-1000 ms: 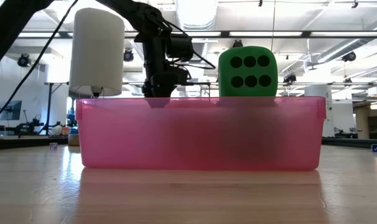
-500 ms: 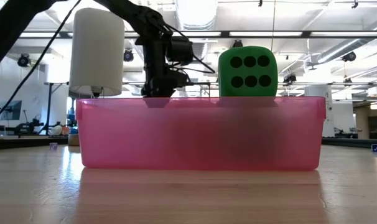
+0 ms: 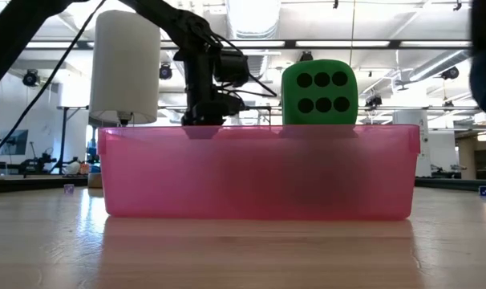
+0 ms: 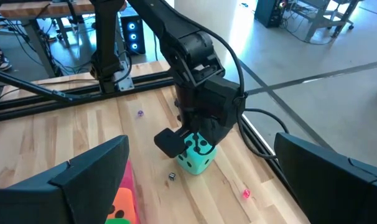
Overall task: Pick & Place Dice
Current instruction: Put the large blue dice into the pink bin
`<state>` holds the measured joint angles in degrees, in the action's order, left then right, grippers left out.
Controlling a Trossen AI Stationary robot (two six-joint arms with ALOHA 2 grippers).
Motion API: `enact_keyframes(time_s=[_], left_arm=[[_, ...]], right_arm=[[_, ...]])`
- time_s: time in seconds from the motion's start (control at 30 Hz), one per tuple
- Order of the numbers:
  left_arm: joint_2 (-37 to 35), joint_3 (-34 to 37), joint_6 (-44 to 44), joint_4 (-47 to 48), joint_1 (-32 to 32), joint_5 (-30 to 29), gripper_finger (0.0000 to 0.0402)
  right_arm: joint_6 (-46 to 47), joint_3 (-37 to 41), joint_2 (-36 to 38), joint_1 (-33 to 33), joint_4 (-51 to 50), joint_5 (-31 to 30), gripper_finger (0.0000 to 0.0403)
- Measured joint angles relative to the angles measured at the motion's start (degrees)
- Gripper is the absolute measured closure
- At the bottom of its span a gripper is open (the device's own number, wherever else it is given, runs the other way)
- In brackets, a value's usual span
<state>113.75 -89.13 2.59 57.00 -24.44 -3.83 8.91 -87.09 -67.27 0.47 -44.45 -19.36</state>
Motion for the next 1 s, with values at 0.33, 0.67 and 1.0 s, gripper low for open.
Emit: enact_keyframes(time_s=[0.33,0.67,1.0], left_arm=[[-0.15,0.25,-0.02,-0.45,-0.03,0.45,0.0002],[-0.33,0.25,-0.04,-0.58,0.01,0.6,0.0002],[-0.35,0.15,0.0,-0.3,0.01,0.41,0.0032]], right_arm=[[0.0,0.0,0.0,0.0,0.0,-0.01,0.0003],[0.0,0.0,-0.02,0.0,0.0,-0.02,0.0003],[0.0,0.0,-0.01,0.0,0.0,-0.02,0.0003]])
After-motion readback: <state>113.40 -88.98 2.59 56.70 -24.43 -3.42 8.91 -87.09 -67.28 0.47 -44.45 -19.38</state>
